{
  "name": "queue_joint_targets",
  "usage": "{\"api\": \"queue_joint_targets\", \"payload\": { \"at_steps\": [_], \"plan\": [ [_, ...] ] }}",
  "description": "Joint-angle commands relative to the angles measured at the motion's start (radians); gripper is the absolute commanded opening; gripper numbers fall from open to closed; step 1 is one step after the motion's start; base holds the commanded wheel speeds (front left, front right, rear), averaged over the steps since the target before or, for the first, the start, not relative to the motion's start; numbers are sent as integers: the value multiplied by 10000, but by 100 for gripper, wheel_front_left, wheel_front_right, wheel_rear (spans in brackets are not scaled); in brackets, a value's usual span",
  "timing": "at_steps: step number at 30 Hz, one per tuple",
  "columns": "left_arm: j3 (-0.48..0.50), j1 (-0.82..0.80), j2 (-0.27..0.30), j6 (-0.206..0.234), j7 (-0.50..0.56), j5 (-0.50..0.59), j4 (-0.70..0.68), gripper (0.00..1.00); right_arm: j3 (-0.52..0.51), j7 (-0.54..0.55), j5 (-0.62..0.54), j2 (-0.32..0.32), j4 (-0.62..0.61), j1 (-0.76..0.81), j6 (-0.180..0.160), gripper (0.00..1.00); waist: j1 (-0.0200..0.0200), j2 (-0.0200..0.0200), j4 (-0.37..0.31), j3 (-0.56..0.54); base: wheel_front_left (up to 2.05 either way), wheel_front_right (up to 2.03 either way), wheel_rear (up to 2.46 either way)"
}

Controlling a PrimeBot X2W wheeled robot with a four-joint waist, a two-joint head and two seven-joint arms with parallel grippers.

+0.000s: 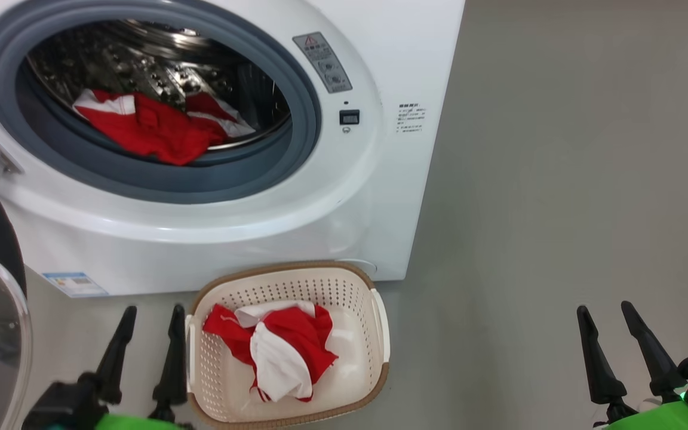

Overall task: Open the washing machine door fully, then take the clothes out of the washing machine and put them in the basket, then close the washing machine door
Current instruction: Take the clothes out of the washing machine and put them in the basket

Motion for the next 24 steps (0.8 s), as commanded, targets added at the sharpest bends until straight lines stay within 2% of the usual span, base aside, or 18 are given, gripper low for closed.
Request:
{"api": "queue_joint_targets", "payload": {
  "at_steps": [1, 13, 24],
  "plan": [
    [295, -492, 54, -54, -63, 96, -45, 100, 222, -65, 54, -157, -261, -333, 63, 100, 0, 0, 31, 210, 0, 0, 0],
    [-22, -3871, 458, -54, -63, 592, 2134, 100, 318, -65, 18, 19, -352, -1048, 63, 100, 0, 0, -111, 1336, 0, 0, 0],
    [-315, -7580, 1041, 111, 295, 1049, 5960, 100, 387, -65, 15, 139, -437, -1586, 63, 100, 0, 0, -423, 2299, 0, 0, 0]
  ]
}}
